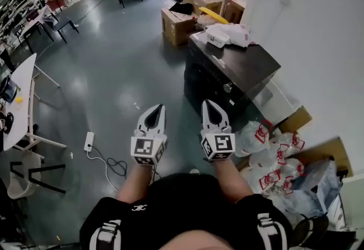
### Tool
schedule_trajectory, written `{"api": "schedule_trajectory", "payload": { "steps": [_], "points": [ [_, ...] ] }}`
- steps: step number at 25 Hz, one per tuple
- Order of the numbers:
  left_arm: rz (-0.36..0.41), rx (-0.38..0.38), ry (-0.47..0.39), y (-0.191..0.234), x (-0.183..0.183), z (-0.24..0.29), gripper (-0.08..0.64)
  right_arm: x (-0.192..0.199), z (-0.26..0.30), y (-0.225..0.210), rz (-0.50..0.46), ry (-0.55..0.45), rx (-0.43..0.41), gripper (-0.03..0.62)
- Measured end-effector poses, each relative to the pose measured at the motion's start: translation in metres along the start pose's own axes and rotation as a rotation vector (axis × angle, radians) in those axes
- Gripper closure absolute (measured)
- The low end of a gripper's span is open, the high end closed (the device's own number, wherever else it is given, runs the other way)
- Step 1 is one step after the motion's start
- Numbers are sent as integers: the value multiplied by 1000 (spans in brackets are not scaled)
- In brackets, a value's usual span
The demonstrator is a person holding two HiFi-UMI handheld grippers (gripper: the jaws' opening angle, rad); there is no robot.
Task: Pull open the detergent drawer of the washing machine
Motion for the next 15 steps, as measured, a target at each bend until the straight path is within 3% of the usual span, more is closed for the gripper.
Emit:
{"api": "schedule_trajectory", "payload": {
  "steps": [5,15],
  "points": [
    [8,41,8,10,5,-3,565,4,1,13,3,-7,22,591],
    [41,44,16,30,10,-14,565,10,7,41,-32,-14,25,591]
  ]
}}
Point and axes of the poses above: the fingertips, and each gripper's own axes: z forward along the fingers, y to its left, x out of its underside, the point moved 9 cm from there along -z, backward along the fingers, and after that the axes turned 7 degrees about y, right-handed, at the moved point
